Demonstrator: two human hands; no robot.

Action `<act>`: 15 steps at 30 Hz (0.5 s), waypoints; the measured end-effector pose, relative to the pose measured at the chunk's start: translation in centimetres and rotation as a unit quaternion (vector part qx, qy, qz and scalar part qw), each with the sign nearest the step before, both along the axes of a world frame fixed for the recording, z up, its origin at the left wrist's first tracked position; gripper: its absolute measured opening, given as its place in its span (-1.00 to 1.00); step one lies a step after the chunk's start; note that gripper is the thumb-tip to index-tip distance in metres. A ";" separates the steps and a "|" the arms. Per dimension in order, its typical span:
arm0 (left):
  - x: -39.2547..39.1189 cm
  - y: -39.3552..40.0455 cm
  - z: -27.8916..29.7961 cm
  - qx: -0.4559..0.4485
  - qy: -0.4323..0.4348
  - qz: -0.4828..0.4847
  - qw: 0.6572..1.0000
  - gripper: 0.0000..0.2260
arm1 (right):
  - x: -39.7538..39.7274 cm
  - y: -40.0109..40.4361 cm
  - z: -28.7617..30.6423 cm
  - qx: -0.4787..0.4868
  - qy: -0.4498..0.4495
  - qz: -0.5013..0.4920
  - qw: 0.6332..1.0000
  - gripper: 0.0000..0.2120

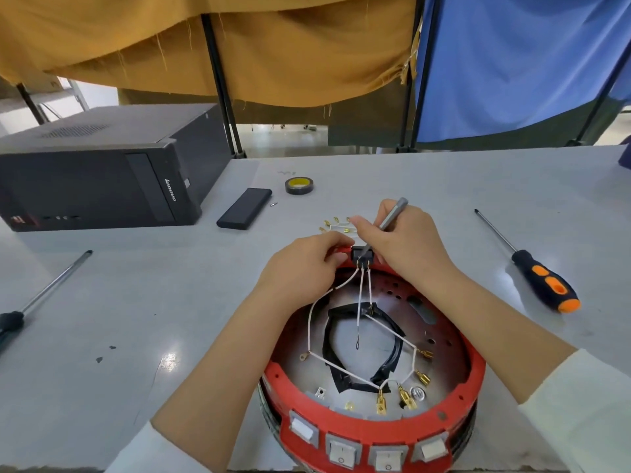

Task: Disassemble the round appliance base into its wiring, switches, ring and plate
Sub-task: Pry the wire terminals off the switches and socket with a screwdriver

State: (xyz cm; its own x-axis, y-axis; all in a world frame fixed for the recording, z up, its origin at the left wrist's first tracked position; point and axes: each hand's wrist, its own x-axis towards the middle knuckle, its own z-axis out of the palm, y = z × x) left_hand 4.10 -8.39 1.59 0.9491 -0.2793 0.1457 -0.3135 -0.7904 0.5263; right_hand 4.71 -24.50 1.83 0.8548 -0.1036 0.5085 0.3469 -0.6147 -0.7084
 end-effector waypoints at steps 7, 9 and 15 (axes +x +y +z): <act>0.0 0.0 0.0 -0.011 0.007 0.000 1.000 -0.75 | 0.1 -0.1 0.0 -0.003 0.019 0.009 1.000 -0.71; 0.0 0.0 0.0 -0.010 0.008 0.000 1.000 -0.75 | 0.0 -0.1 0.0 -0.005 0.025 0.014 1.000 -0.73; 0.0 0.0 0.1 -0.008 0.007 -0.003 1.000 -0.75 | -0.4 -0.2 0.0 -0.032 0.014 0.029 0.999 -0.74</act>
